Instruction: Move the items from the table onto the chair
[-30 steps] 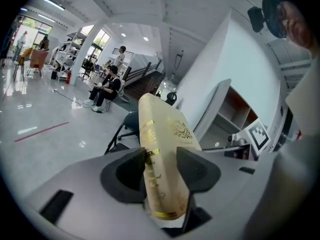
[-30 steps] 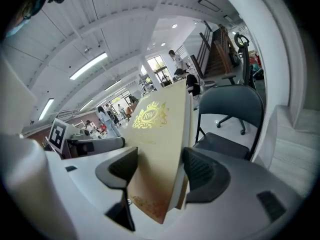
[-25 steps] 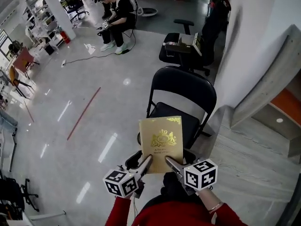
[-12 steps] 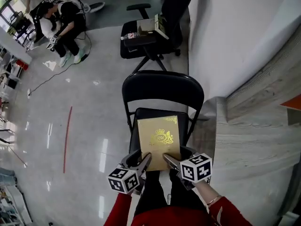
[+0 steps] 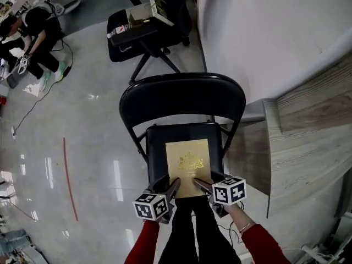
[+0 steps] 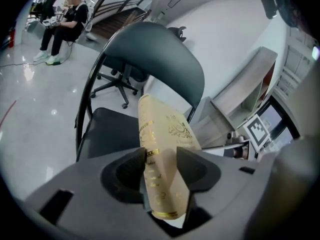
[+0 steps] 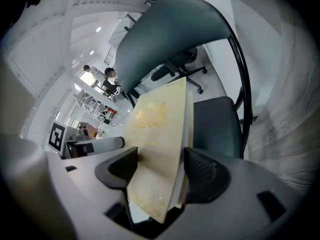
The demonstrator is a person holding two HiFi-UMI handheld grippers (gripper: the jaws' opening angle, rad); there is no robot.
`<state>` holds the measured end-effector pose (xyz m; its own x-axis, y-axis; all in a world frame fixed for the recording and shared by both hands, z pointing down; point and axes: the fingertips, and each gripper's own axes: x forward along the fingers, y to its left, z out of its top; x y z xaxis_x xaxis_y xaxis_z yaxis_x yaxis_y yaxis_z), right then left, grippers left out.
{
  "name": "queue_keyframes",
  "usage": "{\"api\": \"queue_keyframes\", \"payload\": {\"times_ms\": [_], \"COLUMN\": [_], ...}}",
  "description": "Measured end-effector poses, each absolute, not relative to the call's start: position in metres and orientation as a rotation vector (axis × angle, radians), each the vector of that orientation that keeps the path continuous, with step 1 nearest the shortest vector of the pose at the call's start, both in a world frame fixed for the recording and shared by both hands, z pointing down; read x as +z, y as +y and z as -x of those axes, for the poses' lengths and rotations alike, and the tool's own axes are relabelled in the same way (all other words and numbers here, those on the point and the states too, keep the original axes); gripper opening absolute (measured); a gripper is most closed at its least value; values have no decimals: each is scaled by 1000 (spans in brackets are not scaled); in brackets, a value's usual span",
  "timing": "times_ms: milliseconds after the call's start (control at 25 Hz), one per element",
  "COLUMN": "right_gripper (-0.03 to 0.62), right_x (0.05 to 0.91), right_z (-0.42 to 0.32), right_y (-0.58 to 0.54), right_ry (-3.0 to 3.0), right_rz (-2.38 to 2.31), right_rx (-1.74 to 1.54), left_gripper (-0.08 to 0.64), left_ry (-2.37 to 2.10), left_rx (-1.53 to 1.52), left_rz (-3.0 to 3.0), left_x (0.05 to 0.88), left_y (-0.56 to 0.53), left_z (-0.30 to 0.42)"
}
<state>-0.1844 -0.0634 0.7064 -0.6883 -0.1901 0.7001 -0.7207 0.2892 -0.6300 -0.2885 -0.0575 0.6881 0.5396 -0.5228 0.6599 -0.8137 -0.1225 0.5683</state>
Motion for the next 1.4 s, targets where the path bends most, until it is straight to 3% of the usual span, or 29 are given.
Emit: {"api": "queue_keyframes", "payload": {"times_ms": [480, 840, 1080, 1240, 1400], "right_gripper": [305, 303, 222, 47, 15], "right_x": [822, 831, 753, 644, 544], "right_z": [188, 183, 152, 157, 174], "right_y": [-74, -70, -86, -87, -99], "right_ry": [-1921, -1895, -2021, -2215, -2437], "right_rz": [-792, -816, -1033, -1083, -1093], "right_rx": [1423, 1374, 1403, 1241, 1105], "left_gripper": [202, 202, 142, 9, 9], "left_ry": [-1044, -1064, -1183, -1195, -1163], "left_rx": [528, 542, 401, 325, 253], "left_rz": [-1683, -1615, -1699, -1938, -2213], "left_x": [807, 819, 735, 629, 528], "left_y": [-70, -65, -76, -90, -109], "left_z": [290, 295, 319, 310, 287]}}
